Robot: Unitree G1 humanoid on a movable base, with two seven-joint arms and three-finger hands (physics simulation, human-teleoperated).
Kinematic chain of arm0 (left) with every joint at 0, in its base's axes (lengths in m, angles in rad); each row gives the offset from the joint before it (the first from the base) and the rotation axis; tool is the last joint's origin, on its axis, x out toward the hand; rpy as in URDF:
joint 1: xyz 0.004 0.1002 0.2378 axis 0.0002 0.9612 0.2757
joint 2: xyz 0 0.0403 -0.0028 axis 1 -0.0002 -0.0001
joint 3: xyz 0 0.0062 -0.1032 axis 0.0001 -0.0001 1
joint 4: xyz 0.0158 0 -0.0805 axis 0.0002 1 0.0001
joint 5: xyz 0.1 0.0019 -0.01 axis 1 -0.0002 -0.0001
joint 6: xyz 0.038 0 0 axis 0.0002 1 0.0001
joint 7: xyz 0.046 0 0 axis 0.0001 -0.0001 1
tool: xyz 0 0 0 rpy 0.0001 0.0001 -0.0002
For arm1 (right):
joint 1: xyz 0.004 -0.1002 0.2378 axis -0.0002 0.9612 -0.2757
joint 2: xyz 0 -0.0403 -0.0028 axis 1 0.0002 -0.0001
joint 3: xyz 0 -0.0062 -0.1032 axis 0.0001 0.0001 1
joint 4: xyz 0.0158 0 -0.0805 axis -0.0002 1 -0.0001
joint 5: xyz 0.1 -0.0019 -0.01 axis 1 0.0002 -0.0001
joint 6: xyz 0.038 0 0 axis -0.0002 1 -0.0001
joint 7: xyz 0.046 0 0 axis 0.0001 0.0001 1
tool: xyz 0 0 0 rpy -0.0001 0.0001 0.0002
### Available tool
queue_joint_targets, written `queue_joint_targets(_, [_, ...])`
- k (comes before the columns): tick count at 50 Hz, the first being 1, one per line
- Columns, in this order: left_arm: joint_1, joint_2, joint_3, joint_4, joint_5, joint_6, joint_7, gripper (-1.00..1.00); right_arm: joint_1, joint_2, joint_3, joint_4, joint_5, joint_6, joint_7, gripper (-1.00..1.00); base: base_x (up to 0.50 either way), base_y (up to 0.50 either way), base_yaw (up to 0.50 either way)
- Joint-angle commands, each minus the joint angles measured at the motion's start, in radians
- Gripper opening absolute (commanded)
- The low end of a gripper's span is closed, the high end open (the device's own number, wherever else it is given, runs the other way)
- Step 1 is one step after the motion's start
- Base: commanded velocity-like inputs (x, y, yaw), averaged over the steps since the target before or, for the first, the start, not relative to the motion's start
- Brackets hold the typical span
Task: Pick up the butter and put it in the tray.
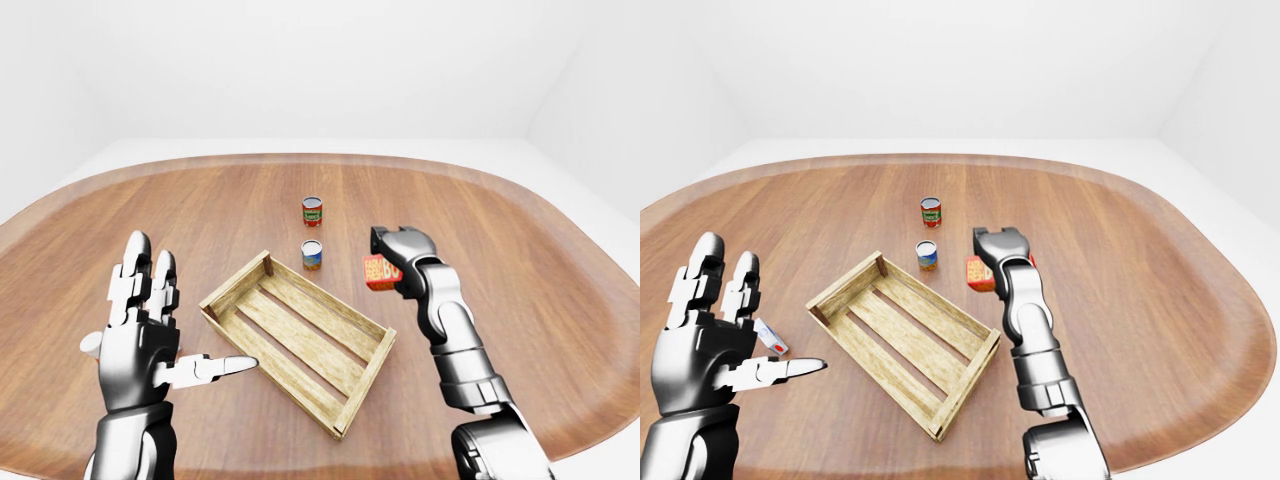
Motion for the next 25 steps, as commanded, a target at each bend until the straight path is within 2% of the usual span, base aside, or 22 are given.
queue_joint_targets(1, [0.0, 0.0, 0.006, 0.001, -0.005, 0.0, -0.003, 1.0, -0.085, 0.044, 0.041, 0.087, 0.053, 0.0, -0.094, -1.0, 0.0, 0.0, 0.0])
queue_joint_targets(25, [-0.017, 0.004, 0.031, 0.025, -0.021, 0.0, -0.007, 1.0, -0.188, 0.158, 0.115, 0.356, 0.171, 0.0, -0.297, -1.0, 0.0, 0.0, 0.0])
